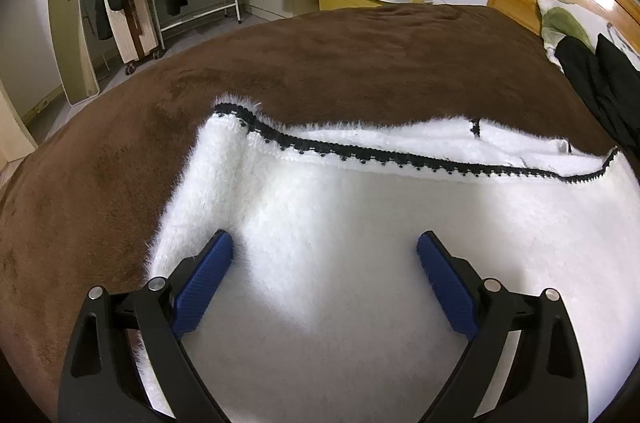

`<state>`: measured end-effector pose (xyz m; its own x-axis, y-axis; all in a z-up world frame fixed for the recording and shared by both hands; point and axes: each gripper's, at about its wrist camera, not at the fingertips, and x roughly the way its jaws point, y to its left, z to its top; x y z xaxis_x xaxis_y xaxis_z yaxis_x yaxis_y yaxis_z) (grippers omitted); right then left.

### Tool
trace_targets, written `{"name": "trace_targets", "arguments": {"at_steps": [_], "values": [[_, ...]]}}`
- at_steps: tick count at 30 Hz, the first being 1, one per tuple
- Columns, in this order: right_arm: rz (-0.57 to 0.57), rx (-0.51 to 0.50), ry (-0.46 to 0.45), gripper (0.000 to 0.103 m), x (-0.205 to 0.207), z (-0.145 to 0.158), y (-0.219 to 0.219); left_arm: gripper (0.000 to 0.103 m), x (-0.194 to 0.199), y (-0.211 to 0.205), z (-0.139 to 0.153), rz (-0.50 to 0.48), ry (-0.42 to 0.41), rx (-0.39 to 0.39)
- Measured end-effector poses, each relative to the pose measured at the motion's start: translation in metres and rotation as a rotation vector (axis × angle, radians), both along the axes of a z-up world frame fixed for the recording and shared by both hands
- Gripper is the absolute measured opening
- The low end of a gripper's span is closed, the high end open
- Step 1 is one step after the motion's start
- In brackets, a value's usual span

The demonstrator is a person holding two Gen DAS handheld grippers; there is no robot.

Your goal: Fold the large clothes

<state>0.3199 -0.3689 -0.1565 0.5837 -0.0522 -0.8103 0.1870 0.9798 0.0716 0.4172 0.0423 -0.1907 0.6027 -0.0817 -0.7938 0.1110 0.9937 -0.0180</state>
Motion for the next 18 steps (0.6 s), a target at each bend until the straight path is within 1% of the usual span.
{"name": "trace_targets", "arguments": {"at_steps": [2,5,7,11,14,15,18], "values": [[-0.028,-0.017,0.031,0.011,-0.005,-0.006,-0.006,0.092,0.001,0.002,-0.001,0.0,0.0,-0.007],[-0.046,0.013,0.064,0.011,-0.006,-0.024,-0.013,0.092,0.001,0.004,-0.003,0.001,-0.003,-0.017],[-0.048,0.007,0.06,0.011,-0.006,-0.032,-0.012,0.092,0.001,0.005,-0.004,-0.001,-0.005,-0.024],[-0.056,0.032,0.056,0.011,-0.008,-0.035,-0.014,0.092,0.0,0.005,-0.004,-0.001,-0.007,-0.024],[-0.051,0.054,0.059,0.012,-0.009,-0.035,-0.017,0.092,0.001,0.002,-0.004,-0.001,-0.004,-0.01],[-0.049,0.054,0.062,0.012,-0.009,-0.034,-0.017,0.092,0.002,0.001,-0.003,-0.001,-0.003,-0.006],[-0.053,0.072,0.059,0.022,-0.008,-0.03,-0.019,0.092,0.001,-0.004,0.002,0.003,0.01,0.017]]}}
